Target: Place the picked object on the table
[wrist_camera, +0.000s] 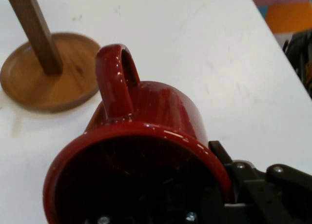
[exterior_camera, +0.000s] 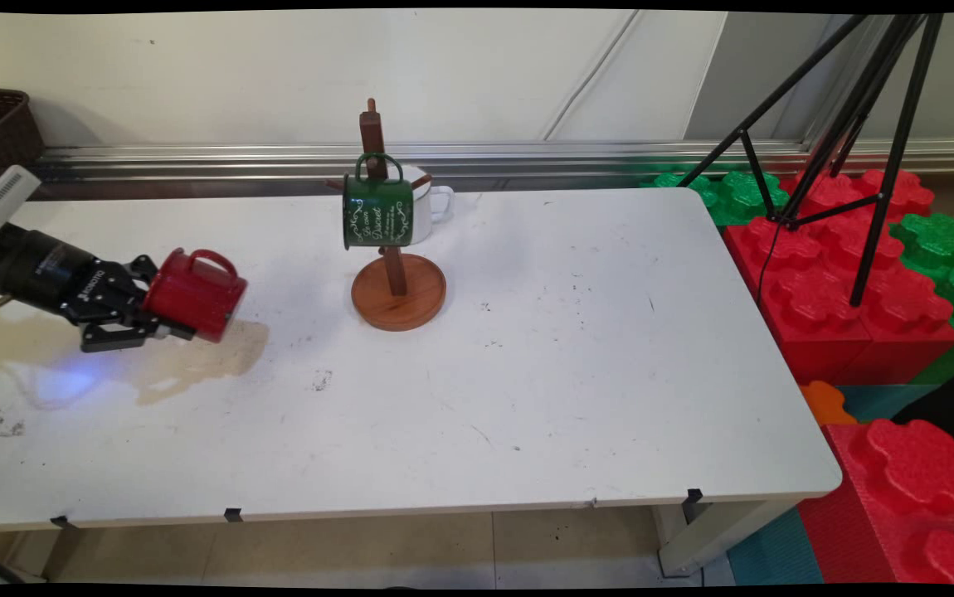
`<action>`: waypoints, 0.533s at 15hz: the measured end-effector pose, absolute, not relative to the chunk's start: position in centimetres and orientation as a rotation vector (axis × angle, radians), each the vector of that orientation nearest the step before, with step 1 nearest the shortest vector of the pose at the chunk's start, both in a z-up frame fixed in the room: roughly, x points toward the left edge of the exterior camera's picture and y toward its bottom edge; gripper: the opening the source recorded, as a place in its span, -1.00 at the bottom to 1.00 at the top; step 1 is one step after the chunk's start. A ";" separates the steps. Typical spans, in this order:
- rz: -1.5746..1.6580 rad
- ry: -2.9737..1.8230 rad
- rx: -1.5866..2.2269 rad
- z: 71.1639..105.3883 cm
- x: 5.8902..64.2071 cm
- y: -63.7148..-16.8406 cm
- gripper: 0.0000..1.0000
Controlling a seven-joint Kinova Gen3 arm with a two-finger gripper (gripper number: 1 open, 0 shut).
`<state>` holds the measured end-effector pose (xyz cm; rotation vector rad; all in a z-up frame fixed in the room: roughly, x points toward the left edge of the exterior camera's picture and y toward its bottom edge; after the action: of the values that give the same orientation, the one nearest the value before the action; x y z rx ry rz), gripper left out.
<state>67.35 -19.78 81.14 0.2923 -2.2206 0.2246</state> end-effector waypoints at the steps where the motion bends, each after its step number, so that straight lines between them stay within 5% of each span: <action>1: 0.234 -2.247 0.284 81.3 67.7 -19.5 -1.00; 8: 0.284 -2.396 0.247 82.3 69.3 -18.6 -1.00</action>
<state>69.27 -18.56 82.29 0.2466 -2.3959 0.2843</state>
